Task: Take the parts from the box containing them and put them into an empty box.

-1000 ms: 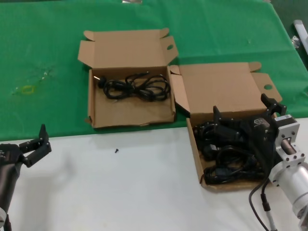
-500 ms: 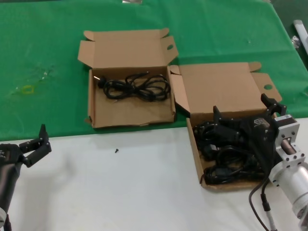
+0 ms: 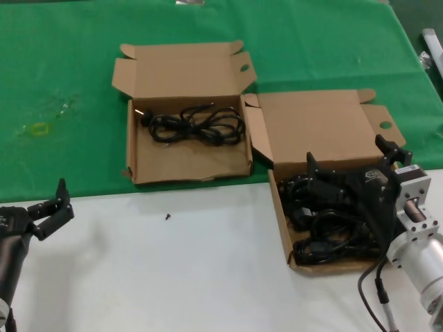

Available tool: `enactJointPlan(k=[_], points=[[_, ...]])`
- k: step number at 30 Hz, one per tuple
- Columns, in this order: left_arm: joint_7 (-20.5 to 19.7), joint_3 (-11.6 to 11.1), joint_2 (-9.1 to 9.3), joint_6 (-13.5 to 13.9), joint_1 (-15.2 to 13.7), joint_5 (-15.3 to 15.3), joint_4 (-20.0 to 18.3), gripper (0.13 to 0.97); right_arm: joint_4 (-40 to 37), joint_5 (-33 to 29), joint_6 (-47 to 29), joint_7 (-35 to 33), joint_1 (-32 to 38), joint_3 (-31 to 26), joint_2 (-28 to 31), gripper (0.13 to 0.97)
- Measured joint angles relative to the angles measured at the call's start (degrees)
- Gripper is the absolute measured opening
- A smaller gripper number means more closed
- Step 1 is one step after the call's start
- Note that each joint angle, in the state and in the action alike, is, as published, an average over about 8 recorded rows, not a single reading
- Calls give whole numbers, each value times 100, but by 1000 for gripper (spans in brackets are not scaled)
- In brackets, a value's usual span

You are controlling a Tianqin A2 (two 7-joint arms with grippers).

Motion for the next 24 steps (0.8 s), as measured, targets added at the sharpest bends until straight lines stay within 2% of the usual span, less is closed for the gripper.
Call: enactJointPlan(k=[24], points=[[0, 0, 0, 0, 0, 0, 0, 966, 0, 0, 0, 0, 0, 0, 0, 966]])
